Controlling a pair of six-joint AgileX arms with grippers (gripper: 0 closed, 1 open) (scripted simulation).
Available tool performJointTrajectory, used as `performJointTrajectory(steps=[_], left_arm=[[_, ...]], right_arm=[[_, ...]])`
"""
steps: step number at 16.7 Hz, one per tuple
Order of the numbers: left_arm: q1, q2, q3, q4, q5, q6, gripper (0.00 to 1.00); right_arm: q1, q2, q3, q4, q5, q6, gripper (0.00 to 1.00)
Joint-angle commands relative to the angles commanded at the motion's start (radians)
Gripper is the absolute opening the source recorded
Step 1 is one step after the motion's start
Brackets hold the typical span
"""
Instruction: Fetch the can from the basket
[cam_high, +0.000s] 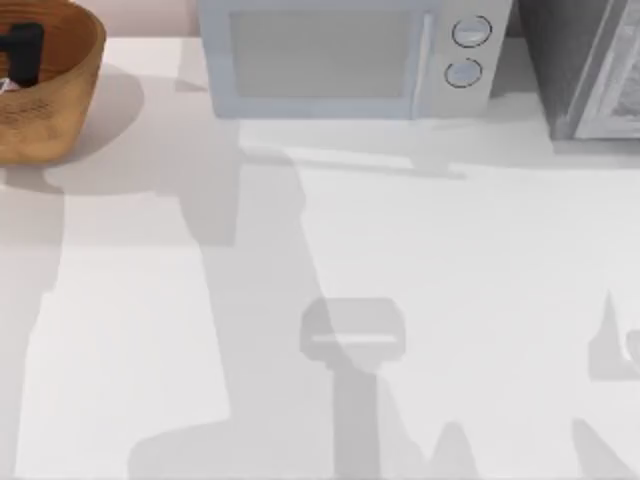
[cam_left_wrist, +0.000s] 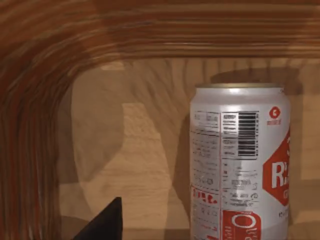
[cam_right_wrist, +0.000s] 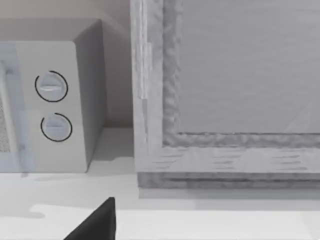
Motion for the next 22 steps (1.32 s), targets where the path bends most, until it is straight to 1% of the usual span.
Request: performJointTrajectory(steps=[6, 10, 22], left_arm=[[-0.007, 0.095, -0.025, 0.118, -0.002, -0.012, 1.00], [-0.008, 0.102, -0.027, 0.128, -0.002, -0.013, 1.00], [-0.008, 0.102, -0.027, 0.128, -0.002, -0.013, 0.10]], right_arm=[[0.000, 0.000, 0.000, 0.000, 0.000, 0.000, 1.00], [0.000, 0.000, 0.000, 0.000, 0.000, 0.000, 1.00], [0.000, 0.000, 0.000, 0.000, 0.000, 0.000, 1.00]])
